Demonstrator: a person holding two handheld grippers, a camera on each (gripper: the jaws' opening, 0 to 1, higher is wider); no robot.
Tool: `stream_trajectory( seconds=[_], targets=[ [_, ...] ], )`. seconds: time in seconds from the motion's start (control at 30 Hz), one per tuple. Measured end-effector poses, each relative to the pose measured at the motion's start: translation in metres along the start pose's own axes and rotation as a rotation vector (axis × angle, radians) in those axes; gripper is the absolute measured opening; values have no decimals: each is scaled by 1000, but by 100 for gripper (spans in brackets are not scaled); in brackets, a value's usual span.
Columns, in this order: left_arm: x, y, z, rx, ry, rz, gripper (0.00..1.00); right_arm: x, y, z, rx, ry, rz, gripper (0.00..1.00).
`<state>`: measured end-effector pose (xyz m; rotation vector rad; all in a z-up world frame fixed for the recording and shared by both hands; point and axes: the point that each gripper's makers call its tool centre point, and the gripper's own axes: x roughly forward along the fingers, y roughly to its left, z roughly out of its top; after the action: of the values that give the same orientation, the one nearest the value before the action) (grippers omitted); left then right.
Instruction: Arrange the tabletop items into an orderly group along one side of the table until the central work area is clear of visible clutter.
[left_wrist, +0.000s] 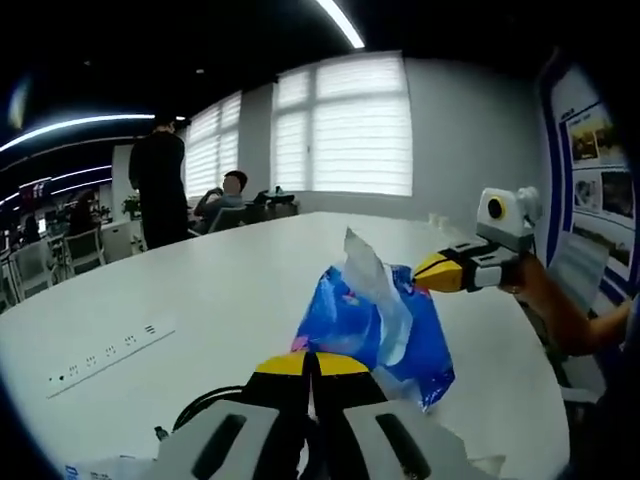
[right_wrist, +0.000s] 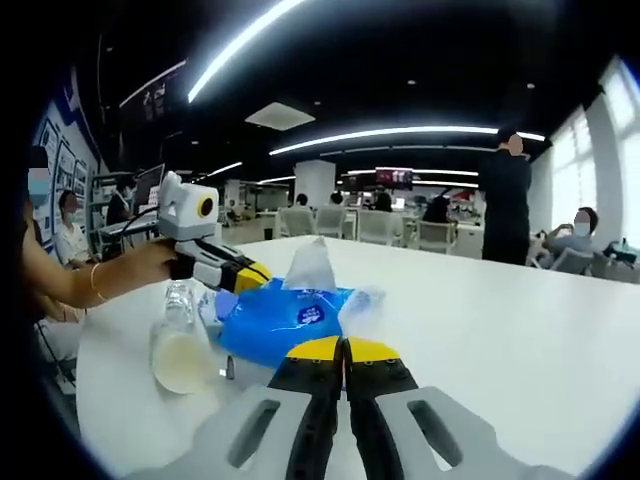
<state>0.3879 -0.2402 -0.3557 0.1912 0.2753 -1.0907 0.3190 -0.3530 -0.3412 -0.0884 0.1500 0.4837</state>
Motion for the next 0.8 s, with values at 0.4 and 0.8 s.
stream_trajectory(
  seconds=[0.4,0.8],
  targets=[
    [19,-4,-3,26,43,-15,0,-5,-7,-13,17,3,1,0],
    [39,-3,-15,6,74,-24,0,-3,-16,-35,56,29,-2,0]
  ],
)
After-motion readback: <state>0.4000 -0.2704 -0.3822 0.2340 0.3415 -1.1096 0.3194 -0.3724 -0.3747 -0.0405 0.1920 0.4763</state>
